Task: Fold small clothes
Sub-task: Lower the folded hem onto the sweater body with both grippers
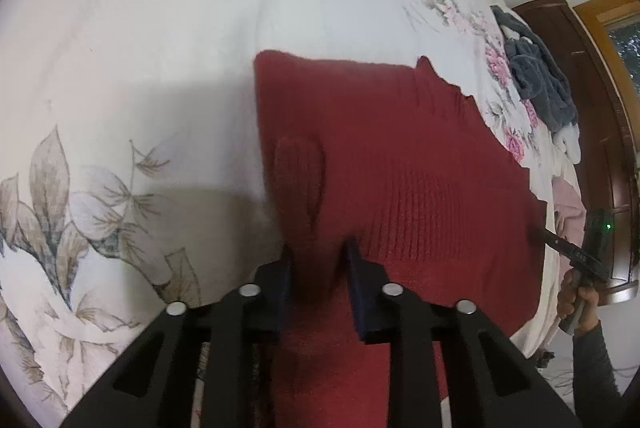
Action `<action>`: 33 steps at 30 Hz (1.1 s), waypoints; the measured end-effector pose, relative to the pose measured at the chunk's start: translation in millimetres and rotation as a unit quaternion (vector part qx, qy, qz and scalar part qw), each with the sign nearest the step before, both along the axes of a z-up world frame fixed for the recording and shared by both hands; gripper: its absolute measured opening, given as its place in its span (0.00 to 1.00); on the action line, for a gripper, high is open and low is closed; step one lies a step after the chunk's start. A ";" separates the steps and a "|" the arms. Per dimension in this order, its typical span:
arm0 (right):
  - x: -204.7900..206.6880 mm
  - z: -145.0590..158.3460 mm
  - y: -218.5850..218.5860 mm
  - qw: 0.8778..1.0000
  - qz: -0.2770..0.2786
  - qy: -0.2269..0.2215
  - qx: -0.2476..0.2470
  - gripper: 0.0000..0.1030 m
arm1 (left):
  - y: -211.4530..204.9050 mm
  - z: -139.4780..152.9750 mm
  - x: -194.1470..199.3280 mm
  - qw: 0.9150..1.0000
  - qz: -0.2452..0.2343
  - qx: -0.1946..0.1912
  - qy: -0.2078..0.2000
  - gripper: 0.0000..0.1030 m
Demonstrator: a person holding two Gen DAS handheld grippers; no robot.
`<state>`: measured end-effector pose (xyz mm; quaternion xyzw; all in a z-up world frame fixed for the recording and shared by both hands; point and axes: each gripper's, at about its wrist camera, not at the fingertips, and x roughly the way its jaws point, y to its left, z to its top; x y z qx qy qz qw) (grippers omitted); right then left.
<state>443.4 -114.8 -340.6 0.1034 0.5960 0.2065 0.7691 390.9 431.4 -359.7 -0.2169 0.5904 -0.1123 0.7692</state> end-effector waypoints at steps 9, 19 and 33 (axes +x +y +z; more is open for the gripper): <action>-6.0 17.3 -3.0 0.999 -0.006 -0.039 -0.015 0.06 | -8.8 34.3 -18.9 0.997 0.018 0.017 -0.077 0.10; -8.3 87.0 -11.6 0.992 -0.019 -0.124 0.009 0.05 | -13.2 114.3 -28.1 0.981 0.023 0.016 -0.191 0.09; 102.6 60.0 -1.4 0.996 -0.066 -0.063 0.008 0.05 | 2.5 101.9 97.4 0.989 0.029 0.020 -0.141 0.09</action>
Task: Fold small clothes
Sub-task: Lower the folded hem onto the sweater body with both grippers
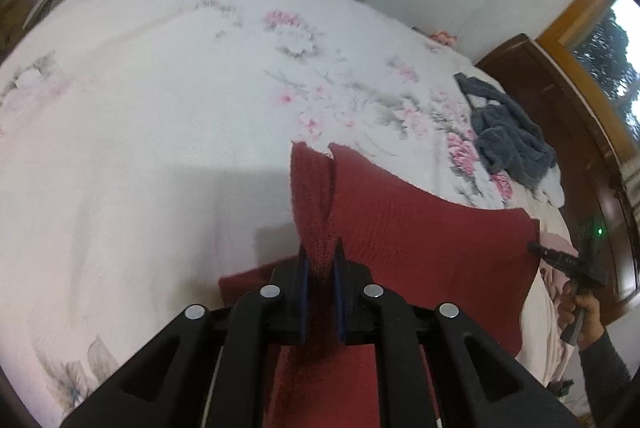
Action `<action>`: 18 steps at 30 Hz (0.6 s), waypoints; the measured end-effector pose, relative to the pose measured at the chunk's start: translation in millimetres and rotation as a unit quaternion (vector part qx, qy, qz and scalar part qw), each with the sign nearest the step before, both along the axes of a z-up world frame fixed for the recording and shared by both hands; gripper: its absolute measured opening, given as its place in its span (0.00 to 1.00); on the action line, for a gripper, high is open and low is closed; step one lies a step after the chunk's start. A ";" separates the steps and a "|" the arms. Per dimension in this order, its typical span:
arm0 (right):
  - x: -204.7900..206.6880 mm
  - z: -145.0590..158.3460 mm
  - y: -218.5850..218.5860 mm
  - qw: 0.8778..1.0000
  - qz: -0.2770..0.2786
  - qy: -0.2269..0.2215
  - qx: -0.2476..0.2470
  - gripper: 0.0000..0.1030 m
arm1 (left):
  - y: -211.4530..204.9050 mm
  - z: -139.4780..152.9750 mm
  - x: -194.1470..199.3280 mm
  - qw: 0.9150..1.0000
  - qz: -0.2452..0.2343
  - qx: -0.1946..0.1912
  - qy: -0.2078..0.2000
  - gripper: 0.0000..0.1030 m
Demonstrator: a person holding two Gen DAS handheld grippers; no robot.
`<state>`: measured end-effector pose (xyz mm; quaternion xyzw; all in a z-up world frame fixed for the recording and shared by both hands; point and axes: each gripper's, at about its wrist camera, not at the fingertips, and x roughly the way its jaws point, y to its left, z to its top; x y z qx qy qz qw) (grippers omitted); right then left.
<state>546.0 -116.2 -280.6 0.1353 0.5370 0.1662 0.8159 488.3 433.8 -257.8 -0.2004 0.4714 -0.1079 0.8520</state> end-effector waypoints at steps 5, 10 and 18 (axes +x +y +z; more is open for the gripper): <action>22.6 -36.3 6.0 0.998 -0.008 0.053 -0.028 0.05 | 4.4 -47.0 33.8 0.997 0.013 -0.008 0.078 0.09; 32.1 -49.2 11.0 0.997 -0.010 0.067 -0.048 0.05 | 12.3 -74.7 41.0 0.992 0.029 -0.037 0.118 0.09; 46.1 -44.3 13.1 0.998 -0.010 0.052 -0.043 0.05 | 13.9 -69.2 54.9 0.994 0.028 -0.035 0.103 0.09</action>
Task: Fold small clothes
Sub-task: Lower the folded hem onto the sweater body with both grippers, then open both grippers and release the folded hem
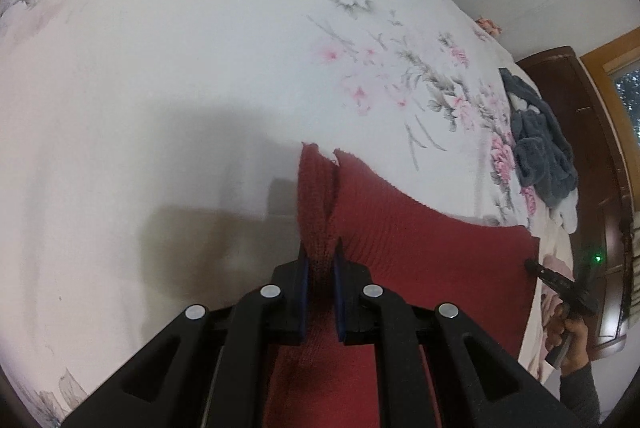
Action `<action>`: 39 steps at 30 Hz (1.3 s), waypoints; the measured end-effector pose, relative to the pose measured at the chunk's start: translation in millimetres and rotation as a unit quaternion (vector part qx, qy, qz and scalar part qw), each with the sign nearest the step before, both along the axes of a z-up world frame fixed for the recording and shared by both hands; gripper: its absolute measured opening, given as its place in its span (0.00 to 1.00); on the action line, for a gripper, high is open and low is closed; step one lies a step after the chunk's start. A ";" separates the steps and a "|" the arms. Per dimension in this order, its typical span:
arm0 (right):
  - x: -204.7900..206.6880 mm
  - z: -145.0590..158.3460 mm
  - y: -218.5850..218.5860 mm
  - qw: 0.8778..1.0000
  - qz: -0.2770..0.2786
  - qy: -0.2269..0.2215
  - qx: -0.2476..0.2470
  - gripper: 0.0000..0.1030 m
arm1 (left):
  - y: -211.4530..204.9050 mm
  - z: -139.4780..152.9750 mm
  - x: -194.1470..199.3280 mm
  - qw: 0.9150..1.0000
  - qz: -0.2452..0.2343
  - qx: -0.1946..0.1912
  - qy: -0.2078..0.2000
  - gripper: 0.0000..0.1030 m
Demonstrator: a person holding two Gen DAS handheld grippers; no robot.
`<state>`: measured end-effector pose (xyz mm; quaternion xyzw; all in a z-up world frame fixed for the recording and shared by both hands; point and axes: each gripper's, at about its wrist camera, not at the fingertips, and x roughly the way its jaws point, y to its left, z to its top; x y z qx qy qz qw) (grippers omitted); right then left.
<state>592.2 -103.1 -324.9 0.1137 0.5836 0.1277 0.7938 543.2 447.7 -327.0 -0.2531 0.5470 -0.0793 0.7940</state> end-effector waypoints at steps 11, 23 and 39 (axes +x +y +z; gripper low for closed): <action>20.0 -51.5 -2.9 0.999 -0.018 0.029 -0.023 0.06 | 7.8 -58.1 14.2 0.998 0.011 0.010 0.059 0.11; -4.0 -26.4 0.2 0.998 -0.021 -0.012 0.055 0.39 | -10.2 -4.8 -5.2 0.999 0.002 -0.039 -0.028 0.37; -62.5 -66.5 14.8 0.990 0.022 0.064 0.124 0.01 | -32.4 -52.1 -56.8 0.997 -0.055 -0.040 0.031 0.05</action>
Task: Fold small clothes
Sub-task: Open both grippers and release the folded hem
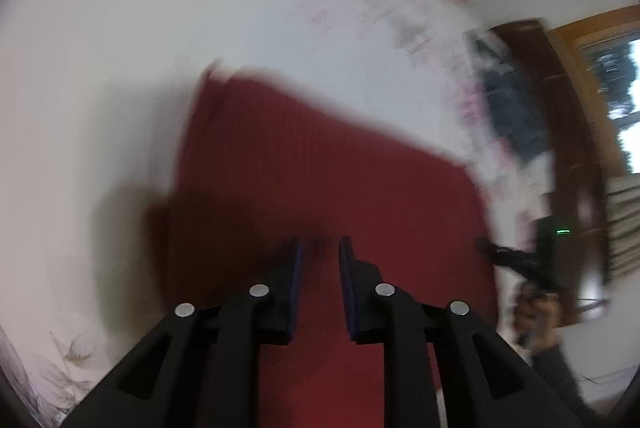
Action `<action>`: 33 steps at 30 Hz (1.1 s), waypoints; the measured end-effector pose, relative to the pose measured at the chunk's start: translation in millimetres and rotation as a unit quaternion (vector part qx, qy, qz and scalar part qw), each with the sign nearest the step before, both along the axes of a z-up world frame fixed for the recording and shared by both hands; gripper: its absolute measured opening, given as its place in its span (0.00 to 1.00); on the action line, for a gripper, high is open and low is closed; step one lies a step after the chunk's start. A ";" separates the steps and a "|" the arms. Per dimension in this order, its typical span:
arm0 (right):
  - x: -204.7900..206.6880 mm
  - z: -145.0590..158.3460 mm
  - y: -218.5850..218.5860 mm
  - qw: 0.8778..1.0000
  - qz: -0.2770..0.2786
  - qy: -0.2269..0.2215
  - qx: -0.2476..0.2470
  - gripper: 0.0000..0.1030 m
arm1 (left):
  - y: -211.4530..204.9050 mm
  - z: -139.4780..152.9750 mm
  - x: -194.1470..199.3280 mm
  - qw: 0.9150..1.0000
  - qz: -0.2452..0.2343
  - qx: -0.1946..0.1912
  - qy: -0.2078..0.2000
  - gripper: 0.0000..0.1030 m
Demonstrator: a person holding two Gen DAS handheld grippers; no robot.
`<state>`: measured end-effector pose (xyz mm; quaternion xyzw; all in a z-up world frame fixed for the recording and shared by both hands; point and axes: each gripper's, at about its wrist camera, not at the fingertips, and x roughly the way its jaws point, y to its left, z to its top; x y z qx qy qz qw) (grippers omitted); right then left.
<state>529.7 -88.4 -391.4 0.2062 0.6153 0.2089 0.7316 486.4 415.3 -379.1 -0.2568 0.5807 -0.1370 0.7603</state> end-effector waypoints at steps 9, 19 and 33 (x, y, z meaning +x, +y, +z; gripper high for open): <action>-47.3 44.8 25.9 0.998 0.038 -0.034 0.036 0.15 | -20.3 45.4 -54.2 0.997 -0.026 -0.037 -0.059 0.12; -96.8 45.6 10.8 0.999 0.023 -0.025 0.015 0.17 | -50.6 31.2 -104.3 0.998 -0.049 -0.021 -0.040 0.19; -155.4 92.4 -66.9 0.996 -0.063 -0.039 -0.052 0.18 | 6.5 7.8 -166.7 0.999 0.009 -0.035 0.029 0.25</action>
